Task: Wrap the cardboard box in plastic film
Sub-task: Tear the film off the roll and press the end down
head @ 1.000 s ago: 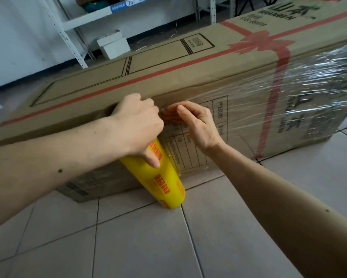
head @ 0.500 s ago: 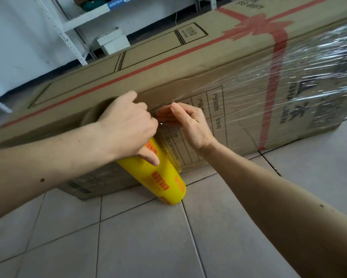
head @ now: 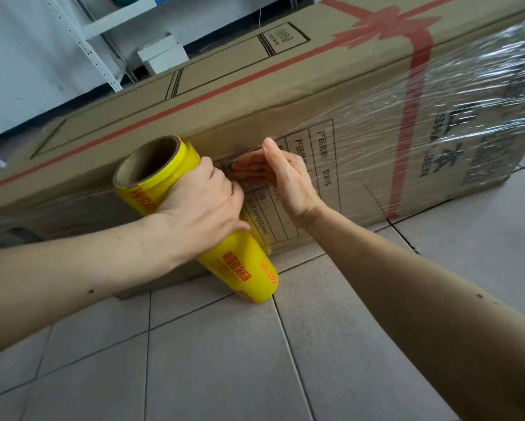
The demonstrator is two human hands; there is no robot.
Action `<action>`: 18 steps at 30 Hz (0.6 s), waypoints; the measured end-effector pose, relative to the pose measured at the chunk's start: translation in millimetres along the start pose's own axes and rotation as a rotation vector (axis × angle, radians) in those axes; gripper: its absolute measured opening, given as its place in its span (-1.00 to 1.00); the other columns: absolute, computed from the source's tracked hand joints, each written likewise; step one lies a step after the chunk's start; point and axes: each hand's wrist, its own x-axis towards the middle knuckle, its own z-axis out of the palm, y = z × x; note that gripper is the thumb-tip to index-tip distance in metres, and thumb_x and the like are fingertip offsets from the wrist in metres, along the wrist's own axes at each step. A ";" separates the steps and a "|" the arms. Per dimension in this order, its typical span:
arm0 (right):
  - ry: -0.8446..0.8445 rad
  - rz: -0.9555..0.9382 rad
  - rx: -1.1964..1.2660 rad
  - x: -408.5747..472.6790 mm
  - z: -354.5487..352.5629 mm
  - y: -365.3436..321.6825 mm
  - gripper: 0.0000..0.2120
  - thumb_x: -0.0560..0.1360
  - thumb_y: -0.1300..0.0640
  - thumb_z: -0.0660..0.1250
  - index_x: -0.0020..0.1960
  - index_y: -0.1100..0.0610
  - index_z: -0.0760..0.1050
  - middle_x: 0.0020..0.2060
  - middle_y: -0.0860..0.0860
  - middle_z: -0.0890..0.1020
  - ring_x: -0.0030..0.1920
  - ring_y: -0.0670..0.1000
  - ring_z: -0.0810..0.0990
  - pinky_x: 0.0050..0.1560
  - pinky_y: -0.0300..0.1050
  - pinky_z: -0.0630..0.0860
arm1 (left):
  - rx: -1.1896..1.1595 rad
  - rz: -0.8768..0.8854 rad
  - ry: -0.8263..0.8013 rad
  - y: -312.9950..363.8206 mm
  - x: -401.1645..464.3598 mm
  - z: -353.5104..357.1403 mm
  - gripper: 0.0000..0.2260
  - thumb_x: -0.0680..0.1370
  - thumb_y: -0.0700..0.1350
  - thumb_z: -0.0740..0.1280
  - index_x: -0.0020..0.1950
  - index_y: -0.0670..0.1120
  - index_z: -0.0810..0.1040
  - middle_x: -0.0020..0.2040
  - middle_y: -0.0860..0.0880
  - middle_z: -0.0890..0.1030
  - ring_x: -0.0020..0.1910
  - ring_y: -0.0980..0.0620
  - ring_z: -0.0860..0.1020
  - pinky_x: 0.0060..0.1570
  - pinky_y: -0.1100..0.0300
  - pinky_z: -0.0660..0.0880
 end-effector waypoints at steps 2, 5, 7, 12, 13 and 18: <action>0.010 -0.015 -0.023 -0.5 1.1 1.8 -0.51 0.64 -0.02 0.08 0.00 0.34 0.62 -0.04 0.28 0.69 0.04 0.20 0.68 0.18 0.11 0.58 | -0.033 -0.110 0.113 4.7 0.2 6.8 -0.50 0.62 0.18 0.11 0.18 -0.21 0.58 -0.07 -0.13 0.66 -0.06 -0.14 0.59 0.30 -0.05 0.35; 0.031 -0.048 -0.086 2.8 1.6 4.7 -0.56 0.61 -0.07 0.11 -0.05 0.20 0.65 -0.06 0.20 0.71 0.02 0.14 0.70 0.19 0.17 0.57 | -0.106 -0.211 0.182 14.3 1.0 16.0 -0.72 0.54 0.00 0.34 -0.01 -0.23 0.65 -0.28 -0.10 0.62 -0.17 -0.15 0.57 0.38 -0.09 0.18; 0.035 -0.059 -0.107 5.7 1.9 5.5 -0.55 0.60 -0.11 0.12 -0.07 0.16 0.66 -0.08 0.17 0.72 0.02 0.12 0.70 0.19 0.20 0.56 | -0.146 -0.233 0.263 17.7 -0.8 22.2 -0.78 0.55 -0.10 0.35 -0.09 -0.27 0.63 -0.34 -0.14 0.57 -0.20 -0.17 0.55 0.37 -0.11 0.16; 0.023 -0.040 -0.073 0.6 1.5 4.0 -0.52 0.60 -0.08 0.09 -0.03 0.26 0.64 -0.05 0.23 0.70 0.03 0.16 0.69 0.16 0.11 0.59 | -0.135 -0.203 0.390 16.5 -10.1 36.9 -0.69 0.64 -0.13 0.16 -0.18 -0.22 0.57 -0.27 -0.20 0.55 -0.16 -0.22 0.54 0.31 -0.13 0.24; 0.010 -0.035 -0.055 -2.2 1.1 3.6 -0.52 0.61 -0.06 0.09 -0.02 0.26 0.64 -0.03 0.24 0.70 0.04 0.17 0.69 0.15 0.09 0.60 | -0.120 -0.210 0.396 17.1 -10.0 36.8 -0.72 0.64 -0.13 0.16 -0.17 -0.21 0.56 -0.26 -0.20 0.55 -0.16 -0.21 0.54 0.29 -0.13 0.28; 0.007 -0.046 -0.060 -5.4 2.0 4.0 -0.56 0.60 -0.08 0.10 -0.07 0.16 0.65 -0.04 0.19 0.71 0.04 0.16 0.69 0.22 0.18 0.55 | -0.107 -0.300 0.291 22.2 -4.5 31.4 -0.73 0.57 -0.05 0.31 0.11 -0.24 0.53 -0.25 -0.15 0.60 -0.16 -0.17 0.56 0.25 -0.07 0.26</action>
